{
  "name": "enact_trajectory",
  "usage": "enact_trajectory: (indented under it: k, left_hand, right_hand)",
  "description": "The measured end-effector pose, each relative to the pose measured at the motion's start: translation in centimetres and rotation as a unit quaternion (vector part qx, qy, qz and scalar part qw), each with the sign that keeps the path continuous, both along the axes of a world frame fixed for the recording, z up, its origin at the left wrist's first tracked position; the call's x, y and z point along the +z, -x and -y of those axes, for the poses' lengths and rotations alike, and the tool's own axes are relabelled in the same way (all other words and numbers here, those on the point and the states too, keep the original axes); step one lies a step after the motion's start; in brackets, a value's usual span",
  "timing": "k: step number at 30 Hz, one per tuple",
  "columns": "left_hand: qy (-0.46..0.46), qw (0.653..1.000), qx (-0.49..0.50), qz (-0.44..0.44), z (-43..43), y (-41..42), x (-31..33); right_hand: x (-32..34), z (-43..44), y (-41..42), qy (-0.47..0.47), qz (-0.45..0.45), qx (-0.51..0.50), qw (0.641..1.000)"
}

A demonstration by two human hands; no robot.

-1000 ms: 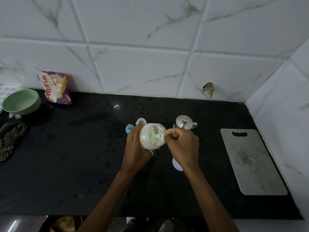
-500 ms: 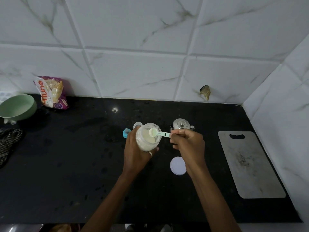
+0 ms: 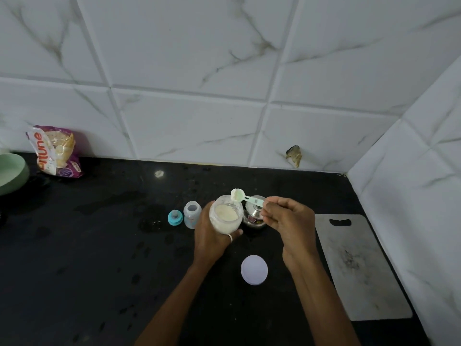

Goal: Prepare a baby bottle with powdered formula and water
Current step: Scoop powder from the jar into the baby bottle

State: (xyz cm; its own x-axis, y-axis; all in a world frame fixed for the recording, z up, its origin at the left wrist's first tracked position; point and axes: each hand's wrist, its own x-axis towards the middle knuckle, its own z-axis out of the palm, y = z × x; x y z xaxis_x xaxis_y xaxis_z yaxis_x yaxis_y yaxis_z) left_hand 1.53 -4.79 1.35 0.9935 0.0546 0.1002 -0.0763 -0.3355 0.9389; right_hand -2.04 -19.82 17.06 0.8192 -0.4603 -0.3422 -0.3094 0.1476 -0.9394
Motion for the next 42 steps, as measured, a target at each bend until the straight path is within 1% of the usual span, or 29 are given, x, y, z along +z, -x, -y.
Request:
enact_trajectory:
  k: [7, 11, 17, 24, 28, 32, 37, 41, 42]
  left_hand:
    - [-0.004, 0.998, 0.020, -0.054, 1.5, -3.0, -4.2]
    - [-0.003, 0.997, 0.026, -0.067, 2.0, -3.8, -5.5]
    - [-0.004, 0.996, 0.018, -0.087, 2.2, -4.4, -6.6]
    - [0.005, 0.996, 0.002, -0.090, 1.9, -4.6, -6.8]
    - [0.010, 0.995, 0.011, -0.099, 1.9, -4.5, -7.3]
    - [0.027, 0.992, 0.026, -0.118, 1.9, -3.6, -7.0]
    - [0.013, 0.988, 0.036, -0.152, 1.3, -0.2, -5.9]
    - [-0.005, 0.977, 0.086, -0.194, -0.3, 2.9, -5.1]
    - [-0.016, 0.976, 0.100, -0.194, -1.0, 3.4, -4.9]
  right_hand:
    - [-0.3, 1.3, -1.3, -0.038, -0.004, -0.041, 0.998]
    - [-1.0, 1.6, -1.7, -0.043, -0.012, -0.052, 0.998]
    - [-2.0, 1.6, -2.0, -0.057, -0.028, -0.061, 0.996]
    - [-2.2, 1.3, -2.2, -0.070, -0.035, -0.063, 0.995]
    - [-2.2, 1.2, -2.2, -0.070, -0.037, -0.062, 0.995]
    - [-1.9, 1.0, -2.1, -0.073, -0.037, -0.058, 0.995]
    - [-1.6, 0.5, -1.9, -0.081, -0.027, -0.042, 0.995]
    - [-1.2, 0.0, -1.8, -0.092, -0.024, -0.027, 0.995]
    - [-1.1, -0.2, -1.8, -0.095, -0.024, -0.022, 0.995]
